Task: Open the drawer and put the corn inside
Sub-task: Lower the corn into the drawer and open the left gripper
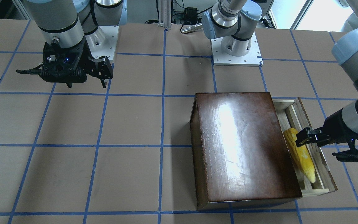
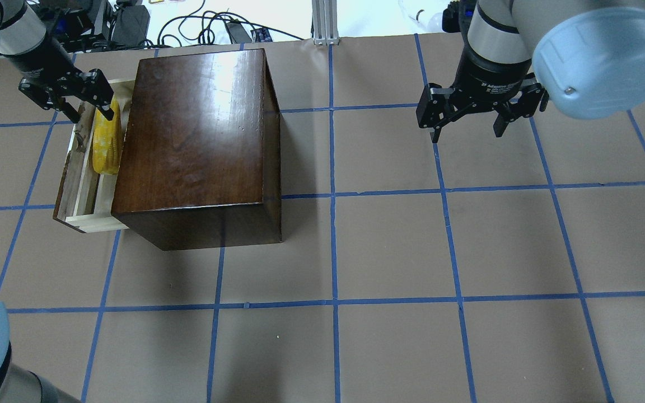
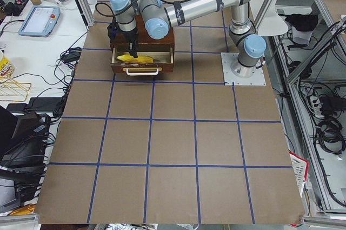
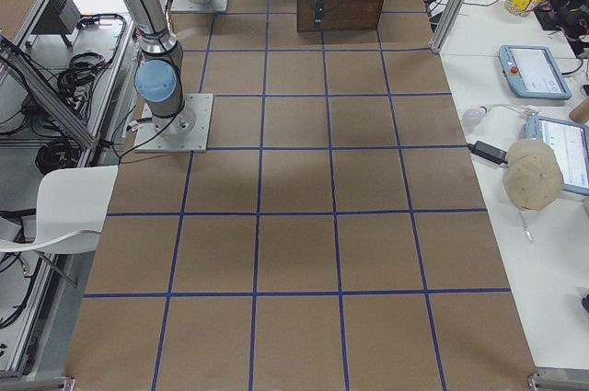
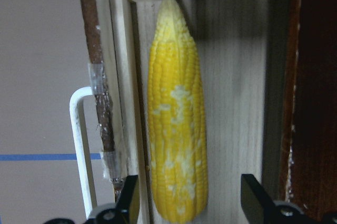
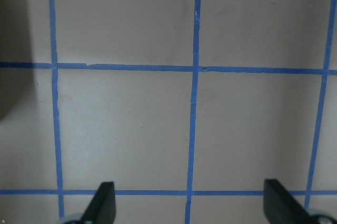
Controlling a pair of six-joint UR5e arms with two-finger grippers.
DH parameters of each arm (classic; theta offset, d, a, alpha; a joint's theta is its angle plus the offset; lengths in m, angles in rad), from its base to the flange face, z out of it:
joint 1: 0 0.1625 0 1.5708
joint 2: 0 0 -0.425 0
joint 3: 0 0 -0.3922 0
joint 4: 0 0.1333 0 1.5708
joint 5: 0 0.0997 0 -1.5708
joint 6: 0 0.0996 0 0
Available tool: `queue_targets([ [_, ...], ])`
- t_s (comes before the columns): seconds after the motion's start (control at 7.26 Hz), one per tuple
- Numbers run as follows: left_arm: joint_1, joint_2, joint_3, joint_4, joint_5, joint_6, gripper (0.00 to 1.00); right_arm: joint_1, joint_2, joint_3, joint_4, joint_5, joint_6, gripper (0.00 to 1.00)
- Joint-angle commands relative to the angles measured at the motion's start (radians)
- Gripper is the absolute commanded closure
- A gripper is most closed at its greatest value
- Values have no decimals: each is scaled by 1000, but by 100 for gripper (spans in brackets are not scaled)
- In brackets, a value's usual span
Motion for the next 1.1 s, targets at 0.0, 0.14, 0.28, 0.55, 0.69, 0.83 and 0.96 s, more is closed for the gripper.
queue_targets([
  [0.0, 3, 13, 3, -6, 0, 0, 27, 0, 0, 0, 0, 0, 0, 0],
  [0.14, 3, 19, 9, -17, 0, 0, 27, 0, 0, 0, 0, 0, 0, 0],
  [0.28, -4, 36, 18, -27, 0, -1, 26, 0, 0, 0, 0, 0, 0, 0],
  [0.55, -46, 82, 26, -38, 0, -62, 19, 0, 0, 0, 0, 0, 0, 0],
  [0.69, -112, 114, 32, -47, 6, -134, 18, 0, 0, 0, 0, 0, 0, 0],
  [0.83, -190, 146, 39, -54, 8, -188, 3, 0, 0, 0, 0, 0, 0, 0],
  [0.96, -253, 174, 41, -98, 9, -204, 0, 0, 0, 0, 0, 0, 0, 0],
])
